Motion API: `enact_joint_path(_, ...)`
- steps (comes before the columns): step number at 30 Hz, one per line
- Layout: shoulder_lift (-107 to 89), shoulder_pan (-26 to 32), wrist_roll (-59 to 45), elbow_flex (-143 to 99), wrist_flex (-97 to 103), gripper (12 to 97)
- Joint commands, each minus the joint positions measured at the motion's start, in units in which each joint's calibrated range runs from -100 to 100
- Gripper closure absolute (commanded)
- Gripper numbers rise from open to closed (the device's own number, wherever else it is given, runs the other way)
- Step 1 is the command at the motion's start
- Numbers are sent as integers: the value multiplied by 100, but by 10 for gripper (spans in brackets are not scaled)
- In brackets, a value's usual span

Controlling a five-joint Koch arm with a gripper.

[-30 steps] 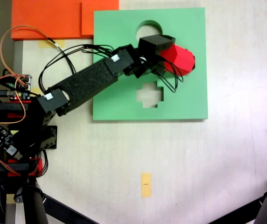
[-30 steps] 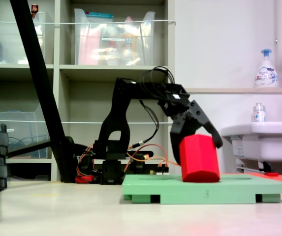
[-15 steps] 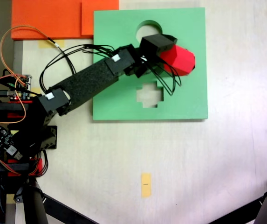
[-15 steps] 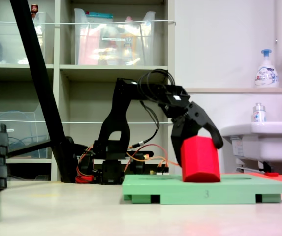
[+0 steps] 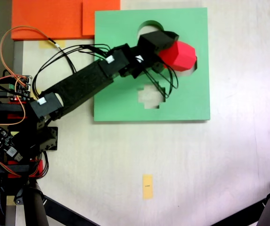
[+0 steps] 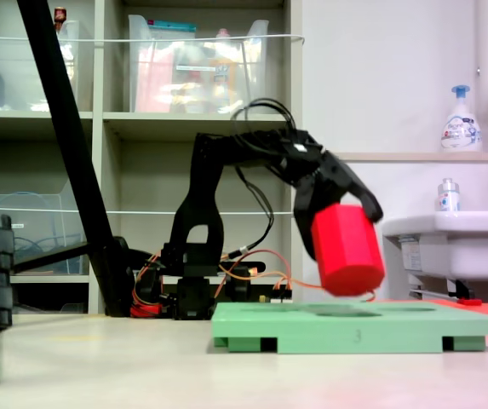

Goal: Put the octagonal pillar block into the corresponding hole

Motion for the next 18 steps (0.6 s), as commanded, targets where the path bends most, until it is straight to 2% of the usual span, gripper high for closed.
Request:
enact_joint_path(1, -614, 73, 34, 247, -91, 691)
enact_joint_path(11, -921, 88, 132, 267, -1487, 691)
enact_joint_path(18, -711, 78, 176, 296, -1583, 691)
